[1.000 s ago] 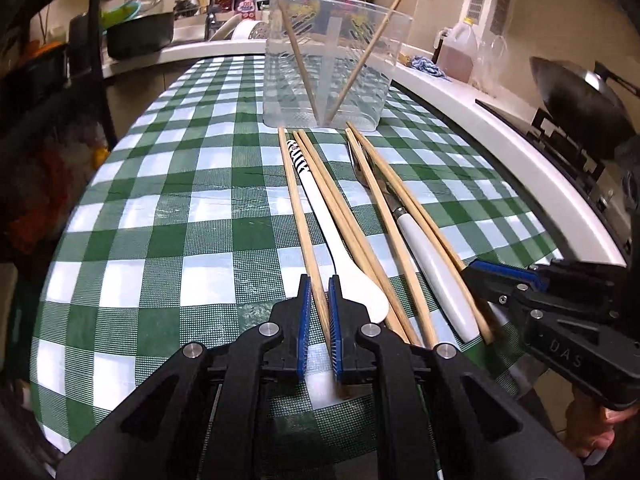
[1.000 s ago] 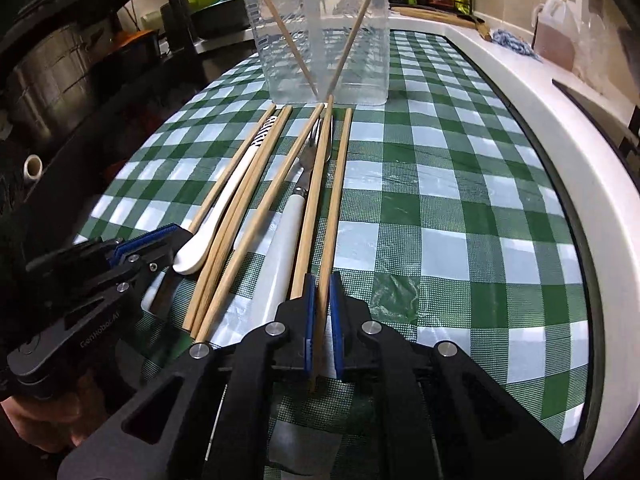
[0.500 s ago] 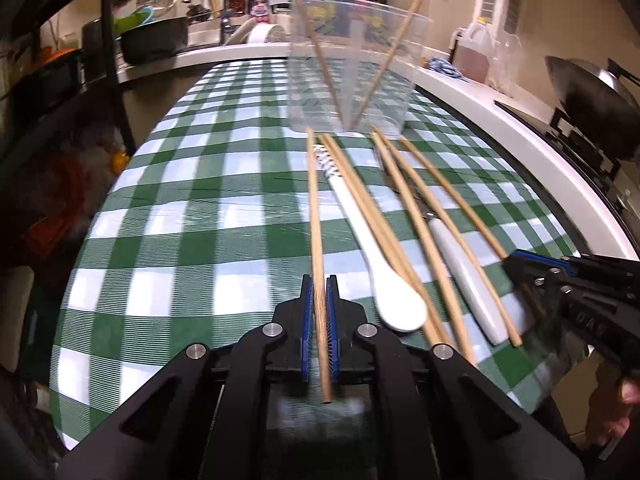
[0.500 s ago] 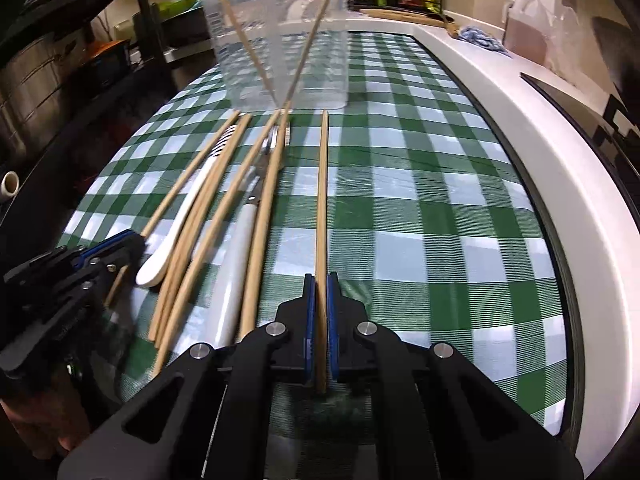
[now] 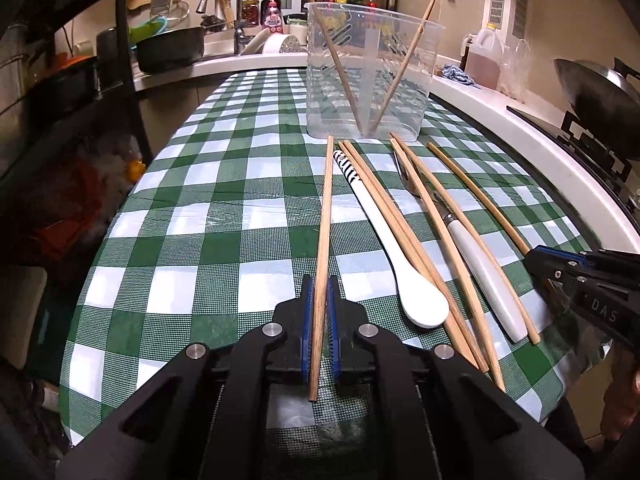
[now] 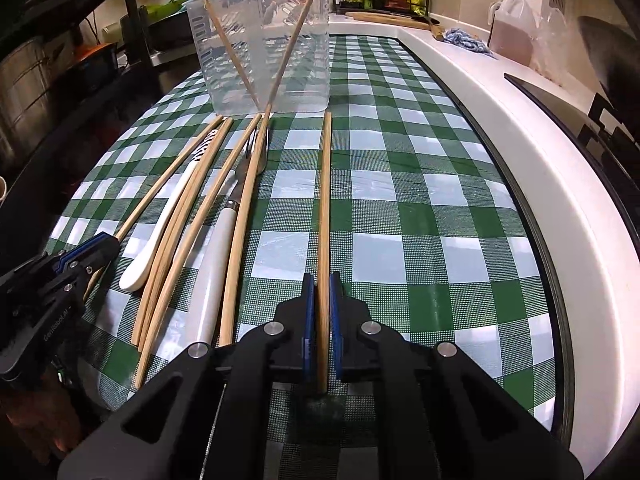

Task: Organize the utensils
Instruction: 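Lower both tools and grasp another wooden chopstick each, then lift chopsticks with both tools and carry them over the container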

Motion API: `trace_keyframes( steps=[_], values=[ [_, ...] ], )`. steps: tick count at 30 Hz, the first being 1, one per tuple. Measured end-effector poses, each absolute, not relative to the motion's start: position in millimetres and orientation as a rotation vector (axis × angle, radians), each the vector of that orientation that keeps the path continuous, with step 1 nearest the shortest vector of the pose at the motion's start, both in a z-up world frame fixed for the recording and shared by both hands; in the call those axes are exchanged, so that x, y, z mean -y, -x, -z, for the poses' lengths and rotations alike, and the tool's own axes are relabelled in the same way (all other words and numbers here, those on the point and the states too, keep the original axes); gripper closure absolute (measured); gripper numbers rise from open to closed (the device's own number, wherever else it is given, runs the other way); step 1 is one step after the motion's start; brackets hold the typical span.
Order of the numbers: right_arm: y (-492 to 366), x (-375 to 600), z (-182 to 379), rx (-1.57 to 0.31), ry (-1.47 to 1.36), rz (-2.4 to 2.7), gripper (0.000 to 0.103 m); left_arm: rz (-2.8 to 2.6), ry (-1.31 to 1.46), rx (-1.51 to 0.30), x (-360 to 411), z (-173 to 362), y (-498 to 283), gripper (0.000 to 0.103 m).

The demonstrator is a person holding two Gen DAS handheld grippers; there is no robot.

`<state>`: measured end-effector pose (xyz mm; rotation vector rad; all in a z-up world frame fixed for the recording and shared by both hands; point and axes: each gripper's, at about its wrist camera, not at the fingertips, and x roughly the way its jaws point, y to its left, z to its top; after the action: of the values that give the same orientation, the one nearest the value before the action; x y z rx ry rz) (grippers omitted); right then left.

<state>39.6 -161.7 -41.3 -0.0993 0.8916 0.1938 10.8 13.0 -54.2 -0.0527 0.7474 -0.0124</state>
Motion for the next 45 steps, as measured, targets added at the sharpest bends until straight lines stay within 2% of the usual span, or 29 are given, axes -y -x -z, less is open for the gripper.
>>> trace_keyframes(
  steps=[7,45],
  values=[
    [-37.5,161.0,41.7,-0.876,0.105,-0.184,0.097,0.013,0.064,-0.746,-18.0,54.0,-11.3,0.096],
    [-35.1,161.6,38.6,-0.861,0.108,-0.158,0.097,-0.020,0.072,-0.714,-21.2,53.7,-10.6,0.097]
  ],
)
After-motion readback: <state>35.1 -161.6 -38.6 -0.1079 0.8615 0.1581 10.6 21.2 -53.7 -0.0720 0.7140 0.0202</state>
